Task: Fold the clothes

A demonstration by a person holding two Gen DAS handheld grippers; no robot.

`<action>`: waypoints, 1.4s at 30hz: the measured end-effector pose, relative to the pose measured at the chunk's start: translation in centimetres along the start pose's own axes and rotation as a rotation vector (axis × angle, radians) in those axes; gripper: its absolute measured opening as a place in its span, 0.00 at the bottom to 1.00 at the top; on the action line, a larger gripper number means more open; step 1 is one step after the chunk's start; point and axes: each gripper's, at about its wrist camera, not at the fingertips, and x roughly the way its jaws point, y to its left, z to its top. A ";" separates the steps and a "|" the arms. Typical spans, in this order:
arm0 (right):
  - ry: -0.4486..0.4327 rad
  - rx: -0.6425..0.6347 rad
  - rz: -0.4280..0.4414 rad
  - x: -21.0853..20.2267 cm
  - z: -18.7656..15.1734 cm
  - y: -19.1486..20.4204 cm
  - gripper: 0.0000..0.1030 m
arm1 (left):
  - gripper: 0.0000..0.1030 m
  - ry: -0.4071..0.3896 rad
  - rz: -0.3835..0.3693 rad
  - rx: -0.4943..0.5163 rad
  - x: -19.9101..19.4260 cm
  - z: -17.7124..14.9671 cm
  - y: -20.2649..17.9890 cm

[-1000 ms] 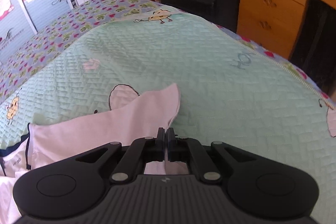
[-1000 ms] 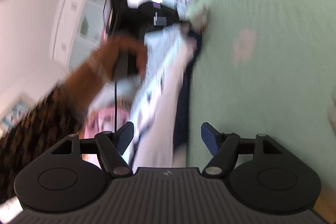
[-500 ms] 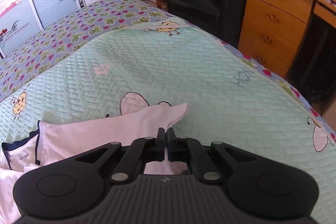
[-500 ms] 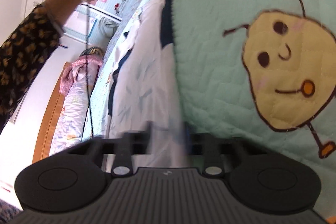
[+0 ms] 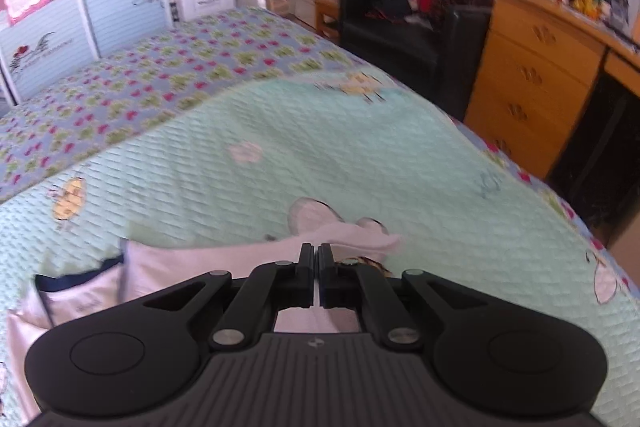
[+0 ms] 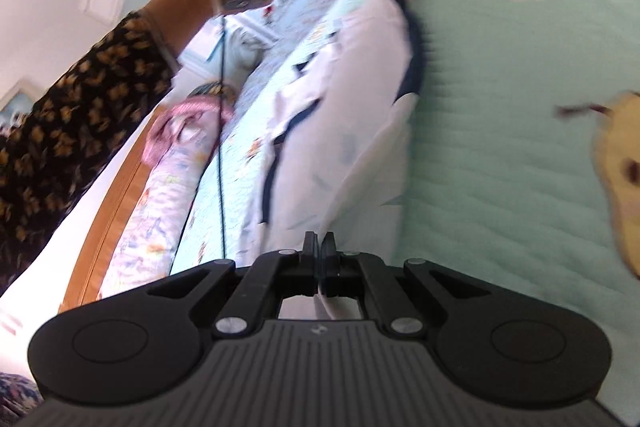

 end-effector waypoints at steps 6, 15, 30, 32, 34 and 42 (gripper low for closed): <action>0.095 -0.068 0.089 3.8 1.0 3.1 0.01 | 0.00 -0.070 0.038 -0.084 -3.9 0.6 8.3; 0.347 -0.174 0.104 9.2 -3.1 4.1 0.01 | 0.00 0.007 0.207 -0.202 -3.8 -7.6 21.9; 0.449 -0.139 -0.013 7.8 -6.2 1.5 0.02 | 0.01 0.087 0.224 -0.268 0.5 -17.1 26.8; 0.447 -0.137 -0.012 7.3 -5.9 1.5 0.03 | 0.01 0.088 0.222 -0.268 0.7 -17.4 27.0; 0.451 -0.142 -0.005 7.1 -5.8 1.5 0.06 | 0.03 0.091 0.220 -0.276 0.9 -17.2 27.3; 0.451 -0.186 0.038 5.4 -5.9 2.0 0.34 | 0.43 0.057 0.128 -0.608 -0.7 -17.6 31.3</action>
